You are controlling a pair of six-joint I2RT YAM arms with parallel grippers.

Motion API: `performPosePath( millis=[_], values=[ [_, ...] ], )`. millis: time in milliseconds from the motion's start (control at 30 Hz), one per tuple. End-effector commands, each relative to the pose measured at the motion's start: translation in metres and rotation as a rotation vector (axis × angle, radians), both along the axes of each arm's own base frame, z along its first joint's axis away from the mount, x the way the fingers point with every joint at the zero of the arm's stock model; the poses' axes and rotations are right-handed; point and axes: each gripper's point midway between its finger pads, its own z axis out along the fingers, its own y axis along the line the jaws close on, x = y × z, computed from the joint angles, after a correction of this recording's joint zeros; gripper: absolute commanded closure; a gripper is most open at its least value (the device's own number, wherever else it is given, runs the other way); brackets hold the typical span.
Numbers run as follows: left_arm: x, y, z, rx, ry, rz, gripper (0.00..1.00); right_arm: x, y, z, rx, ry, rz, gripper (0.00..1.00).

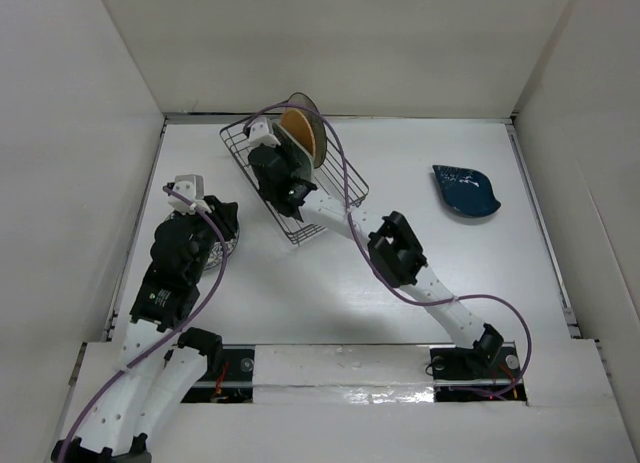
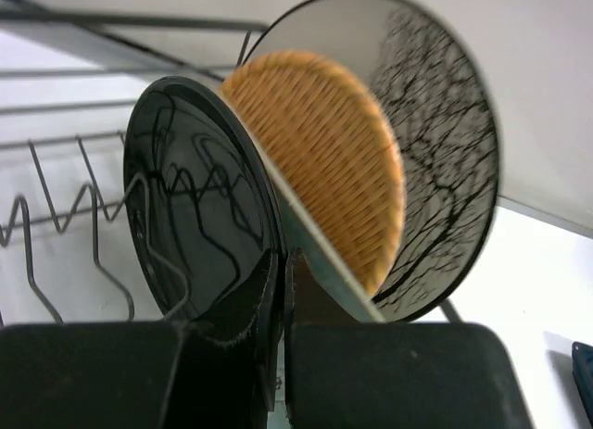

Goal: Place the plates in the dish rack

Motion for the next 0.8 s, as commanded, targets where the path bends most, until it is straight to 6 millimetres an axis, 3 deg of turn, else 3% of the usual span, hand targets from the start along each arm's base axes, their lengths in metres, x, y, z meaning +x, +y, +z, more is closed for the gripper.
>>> performPosePath(
  millis=[0,100,133,267,333,367,467,533,567,600,667,700,733,767],
  values=[
    [0.006,0.001,0.008,-0.009,-0.027,0.018,0.77,-0.004,0.016,0.011,0.078,-0.052,0.032,1.0],
    [0.009,0.004,0.006,-0.016,-0.019,0.024,0.75,-0.006,0.017,0.016,0.112,-0.057,0.039,1.0],
    [0.011,0.007,0.005,-0.015,-0.016,0.035,0.73,-0.007,0.017,0.013,0.119,-0.05,0.043,0.95],
    [0.016,0.008,-0.001,-0.012,0.01,0.053,0.69,-0.018,0.019,0.028,0.176,-0.046,0.081,0.55],
    [0.018,0.009,-0.005,-0.016,0.03,0.068,0.67,-0.026,0.016,0.06,0.257,-0.059,0.112,0.47],
    [0.019,0.013,-0.007,-0.017,0.039,0.092,0.67,-0.031,0.019,0.052,0.246,-0.026,0.157,0.44],
    [0.021,0.017,0.0,-0.059,0.041,0.135,0.65,-0.056,0.029,0.07,0.295,0.049,0.333,0.39],
    [0.02,0.019,0.013,-0.102,0.01,0.154,0.56,-0.072,0.028,0.076,0.355,0.085,0.391,0.38],
    [0.02,0.021,0.016,-0.134,0.006,0.177,0.54,-0.087,0.023,0.109,0.412,0.057,0.455,0.38],
    [0.022,0.022,0.016,-0.149,0.012,0.191,0.53,-0.103,0.02,0.078,0.41,0.122,0.473,0.38],
    [0.026,0.02,0.009,-0.171,0.042,0.203,0.53,-0.122,0.011,0.086,0.513,0.12,0.518,0.48],
    [0.031,0.019,-0.002,-0.191,0.079,0.213,0.53,-0.14,-0.007,0.076,0.52,0.147,0.526,0.74],
    [0.033,0.017,-0.01,-0.199,0.105,0.21,0.57,-0.148,-0.014,0.073,0.55,0.161,0.533,0.91],
    [0.037,0.017,-0.017,-0.22,0.125,0.209,0.6,-0.156,-0.019,0.069,0.556,0.18,0.544,1.0]
  ],
)
